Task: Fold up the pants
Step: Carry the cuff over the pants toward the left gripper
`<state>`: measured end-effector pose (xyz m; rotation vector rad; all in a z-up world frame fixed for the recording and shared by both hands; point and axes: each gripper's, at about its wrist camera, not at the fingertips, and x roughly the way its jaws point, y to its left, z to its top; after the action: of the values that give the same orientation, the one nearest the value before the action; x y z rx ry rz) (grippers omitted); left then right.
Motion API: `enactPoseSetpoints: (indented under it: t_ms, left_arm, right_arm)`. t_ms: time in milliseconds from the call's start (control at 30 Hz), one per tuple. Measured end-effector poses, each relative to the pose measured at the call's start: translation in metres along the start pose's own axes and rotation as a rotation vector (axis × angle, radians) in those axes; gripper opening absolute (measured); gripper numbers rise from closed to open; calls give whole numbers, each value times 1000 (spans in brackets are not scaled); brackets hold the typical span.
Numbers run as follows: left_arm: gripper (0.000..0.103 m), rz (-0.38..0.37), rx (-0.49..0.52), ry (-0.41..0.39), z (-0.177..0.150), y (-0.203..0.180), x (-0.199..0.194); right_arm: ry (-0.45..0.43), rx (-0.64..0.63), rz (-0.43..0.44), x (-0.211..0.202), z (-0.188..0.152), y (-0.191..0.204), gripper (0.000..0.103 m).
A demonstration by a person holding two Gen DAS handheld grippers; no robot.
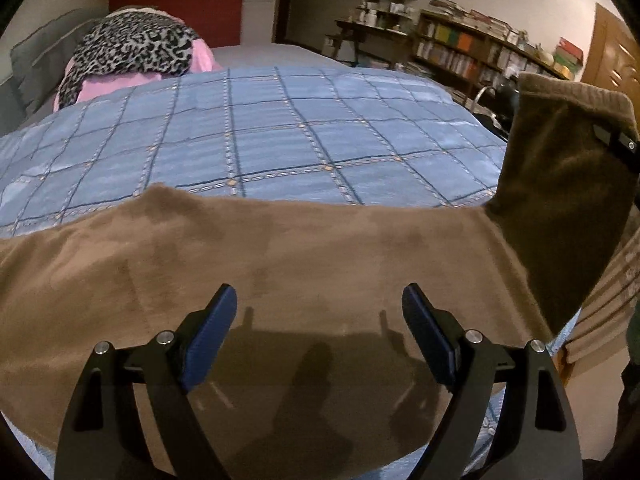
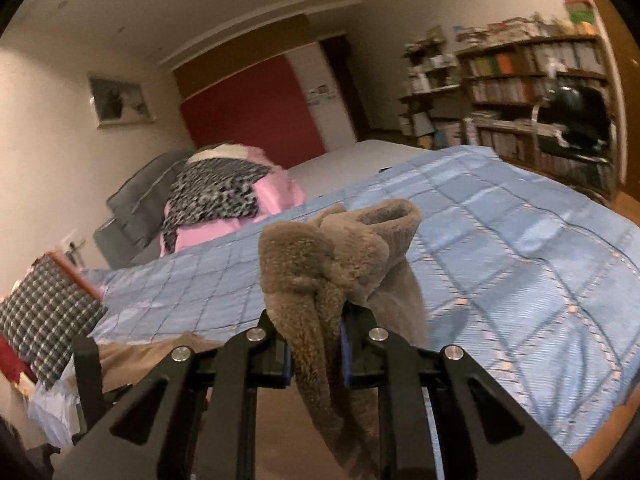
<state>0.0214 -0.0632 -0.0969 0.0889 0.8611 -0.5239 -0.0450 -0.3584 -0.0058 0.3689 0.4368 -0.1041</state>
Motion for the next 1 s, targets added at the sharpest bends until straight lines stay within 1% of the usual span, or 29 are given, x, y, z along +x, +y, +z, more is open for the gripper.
enactPoseSetpoints:
  t_ms: [100,200,400,533,667,800,1000]
  left_arm:
    - [86,9,-32,-4,-3,15,-2]
    - [86,41,-68,-3,-6,30,-3]
    - [86,88,-151,-14,-11,68,-13]
    - [86,120,-202,-16,-17,93,-19]
    - [86,151,-232,-10,-22,110,-22]
    - [86,161,-251,-14,-29,120,-26]
    - [86,195,-276,-15,-32,130,-30]
  right_arm:
    - [28,-47,38,12,-6,30,16]
    - [61,-86,61,22,-18,54,16]
    - [142,-224,85,52,-54,107,16]
    - [207,-272,127,68,-78,130,16]
    - [264,-331,161,78,-100,153,16]
    - [311,-363,168,88,-121,166,16]
    - [353,-393,175,95,-140,182,16]
